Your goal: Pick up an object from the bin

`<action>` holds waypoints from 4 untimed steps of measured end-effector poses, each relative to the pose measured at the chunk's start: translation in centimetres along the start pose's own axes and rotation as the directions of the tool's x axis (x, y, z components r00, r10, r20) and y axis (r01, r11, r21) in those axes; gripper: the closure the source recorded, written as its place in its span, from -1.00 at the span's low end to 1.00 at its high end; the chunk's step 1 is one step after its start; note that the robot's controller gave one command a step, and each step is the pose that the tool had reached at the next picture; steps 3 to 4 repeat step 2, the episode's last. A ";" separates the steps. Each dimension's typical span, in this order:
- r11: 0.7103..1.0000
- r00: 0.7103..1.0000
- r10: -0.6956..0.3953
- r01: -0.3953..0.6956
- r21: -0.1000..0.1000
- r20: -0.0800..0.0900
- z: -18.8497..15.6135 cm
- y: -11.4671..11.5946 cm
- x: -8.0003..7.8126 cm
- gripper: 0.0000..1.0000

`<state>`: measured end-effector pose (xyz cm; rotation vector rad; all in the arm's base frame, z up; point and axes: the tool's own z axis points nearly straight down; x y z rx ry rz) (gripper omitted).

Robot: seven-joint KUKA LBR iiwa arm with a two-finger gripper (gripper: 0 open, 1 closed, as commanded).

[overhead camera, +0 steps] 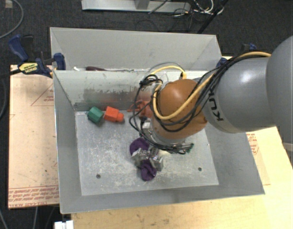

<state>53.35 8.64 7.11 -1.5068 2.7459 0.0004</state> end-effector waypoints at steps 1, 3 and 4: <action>1.000 1.000 0.000 0.000 0.000 0.000 0.0 0.0 0.0 1.00; 0.930 0.930 -0.369 0.369 0.000 0.003 -14.0 -3.6 0.1 1.00; 0.930 0.930 -0.369 0.369 0.000 0.003 -14.0 -3.6 0.1 1.00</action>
Offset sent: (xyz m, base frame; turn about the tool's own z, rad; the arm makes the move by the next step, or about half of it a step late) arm 0.0330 -0.0248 0.1620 -0.4348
